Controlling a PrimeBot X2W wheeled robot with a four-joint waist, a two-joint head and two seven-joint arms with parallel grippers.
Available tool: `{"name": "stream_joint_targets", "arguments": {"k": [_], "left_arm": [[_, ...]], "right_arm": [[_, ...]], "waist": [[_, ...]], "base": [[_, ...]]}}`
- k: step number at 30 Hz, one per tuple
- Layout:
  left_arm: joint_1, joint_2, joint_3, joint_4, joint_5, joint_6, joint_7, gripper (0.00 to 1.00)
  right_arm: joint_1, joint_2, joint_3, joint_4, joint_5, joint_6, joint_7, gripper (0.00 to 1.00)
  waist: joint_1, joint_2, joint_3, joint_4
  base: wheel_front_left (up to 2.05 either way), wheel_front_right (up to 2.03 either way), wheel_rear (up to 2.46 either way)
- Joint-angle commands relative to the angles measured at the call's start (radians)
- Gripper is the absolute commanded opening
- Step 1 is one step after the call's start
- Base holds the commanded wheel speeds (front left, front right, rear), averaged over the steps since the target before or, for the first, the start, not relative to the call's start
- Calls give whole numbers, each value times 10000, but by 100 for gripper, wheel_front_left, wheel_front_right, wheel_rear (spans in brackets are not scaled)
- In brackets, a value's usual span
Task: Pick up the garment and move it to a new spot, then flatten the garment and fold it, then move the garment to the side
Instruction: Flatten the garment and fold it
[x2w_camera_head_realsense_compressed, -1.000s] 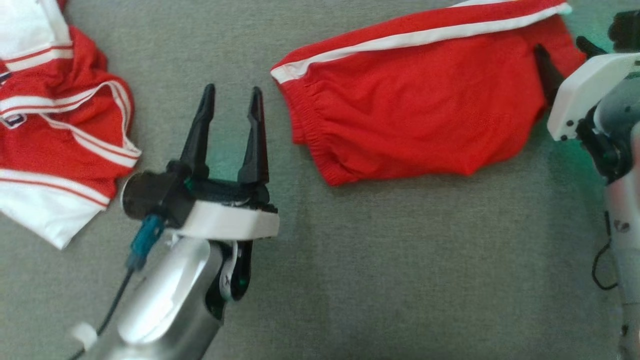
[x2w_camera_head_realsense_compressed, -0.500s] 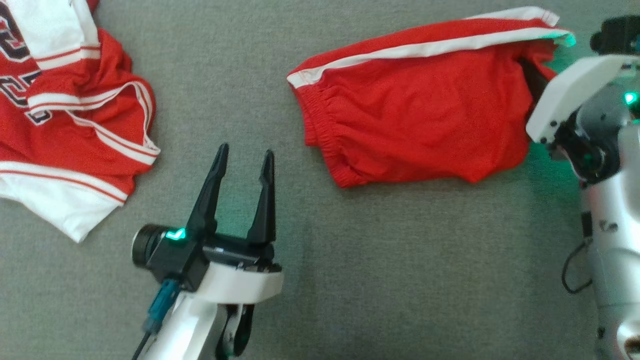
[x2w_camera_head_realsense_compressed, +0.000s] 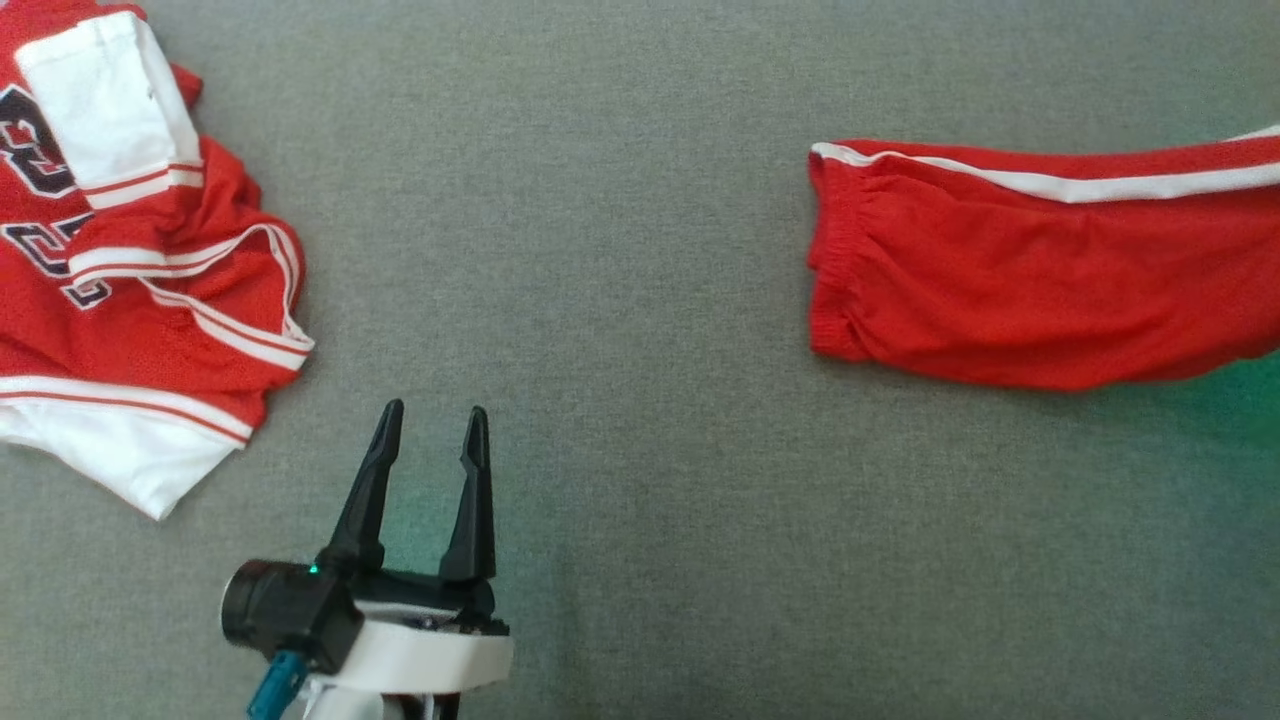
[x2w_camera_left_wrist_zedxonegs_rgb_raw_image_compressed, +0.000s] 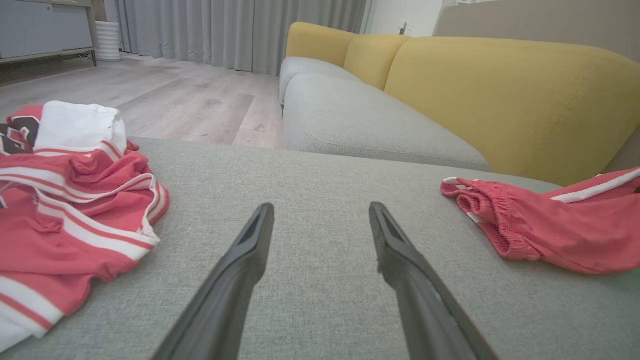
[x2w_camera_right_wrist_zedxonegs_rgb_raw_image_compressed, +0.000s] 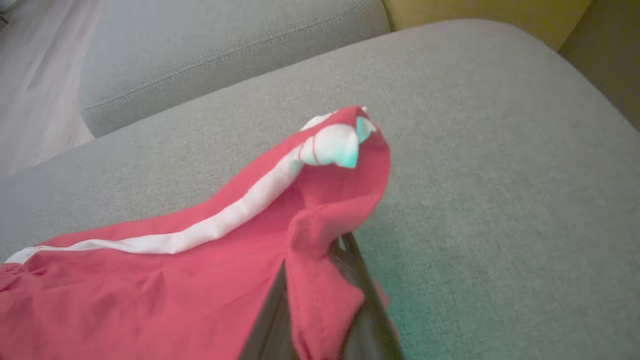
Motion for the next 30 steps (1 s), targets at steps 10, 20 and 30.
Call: {"name": "stream_joint_targets", "arguments": {"k": [10,20,30], "left_arm": [[149,-347,714,-76,190,-426,-53,100],[140,-381,596,298,148,-445,-53,100],[387,-383,414,490,42,-324,-53,100]], "right_arm": [[-280,1787,2199,-2299,-286,-7,1257,0],[-390,2810,4389,-1068,-305,-7,-9,0],[-522,2814,5336,-393,1256,-7,-1826,100]], "waist": [[2,-1,-190,110],[2,-1,-496,390],[2,-1,-760,422]], "base": [[0,0,0],[0,0,0],[0,0,0]]}}
